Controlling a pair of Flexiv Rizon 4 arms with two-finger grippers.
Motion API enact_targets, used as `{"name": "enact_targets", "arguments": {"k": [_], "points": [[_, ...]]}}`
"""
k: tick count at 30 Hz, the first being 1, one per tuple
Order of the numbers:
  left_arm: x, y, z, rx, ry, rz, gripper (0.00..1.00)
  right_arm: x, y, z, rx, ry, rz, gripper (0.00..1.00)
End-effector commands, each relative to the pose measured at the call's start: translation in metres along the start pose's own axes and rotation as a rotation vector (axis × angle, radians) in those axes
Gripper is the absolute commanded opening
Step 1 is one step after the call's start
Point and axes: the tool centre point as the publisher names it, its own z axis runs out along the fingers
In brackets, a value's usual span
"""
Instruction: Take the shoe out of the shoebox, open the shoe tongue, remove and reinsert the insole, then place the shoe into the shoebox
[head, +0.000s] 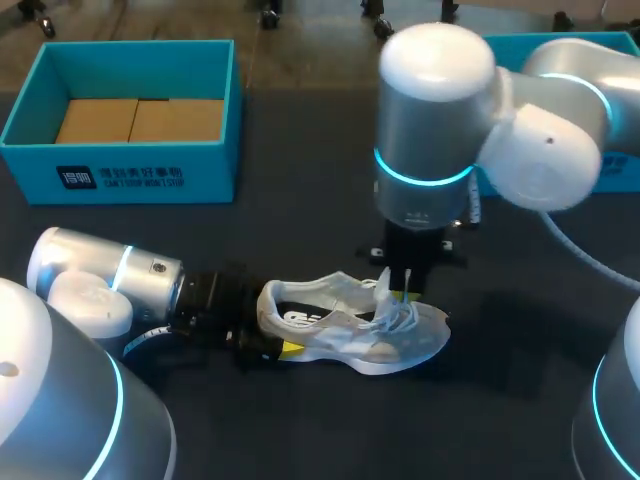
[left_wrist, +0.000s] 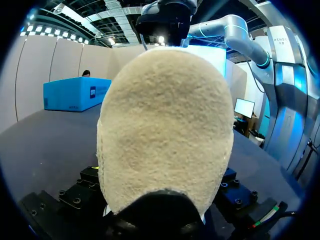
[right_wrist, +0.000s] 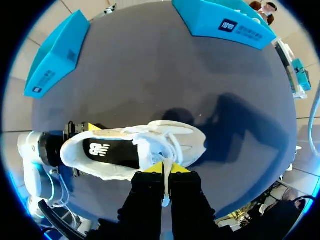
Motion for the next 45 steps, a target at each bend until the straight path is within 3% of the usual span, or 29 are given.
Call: {"name": "enact_targets", "arguments": {"k": [1,8,21,23,28,32,45], "points": [[0.000,0.003,0.000,-0.001,0.000,-0.001,0.00,-0.020,0.003,0.009,0.010,0.236,-0.004,0.00],[0.000,0.003,0.000,-0.001,0.000,-0.001,0.00,-0.030,0.007,0.028,0.032,0.296,-0.010,0.00],[0.000,0.003,0.000,-0.001,0.000,-0.001,0.00,-0.026,0.003,0.044,0.058,0.335,-0.015,0.00],[0.000,0.003,0.000,-0.001,0.000,-0.001,0.00,-0.025,0.002,0.045,0.061,0.340,-0.016,0.04],[0.000,0.003,0.000,-0.001,0.000,-0.001,0.00,-0.021,0.000,0.042,0.071,0.332,-0.023,0.33],[0.000,0.003,0.000,-0.001,0.000,-0.001,0.00,-0.022,-0.003,0.034,0.080,0.310,-0.019,0.45],[0.000,0.003,0.000,-0.001,0.000,-0.001,0.00,-0.020,-0.006,-0.010,0.104,0.189,-0.018,0.50]]}}
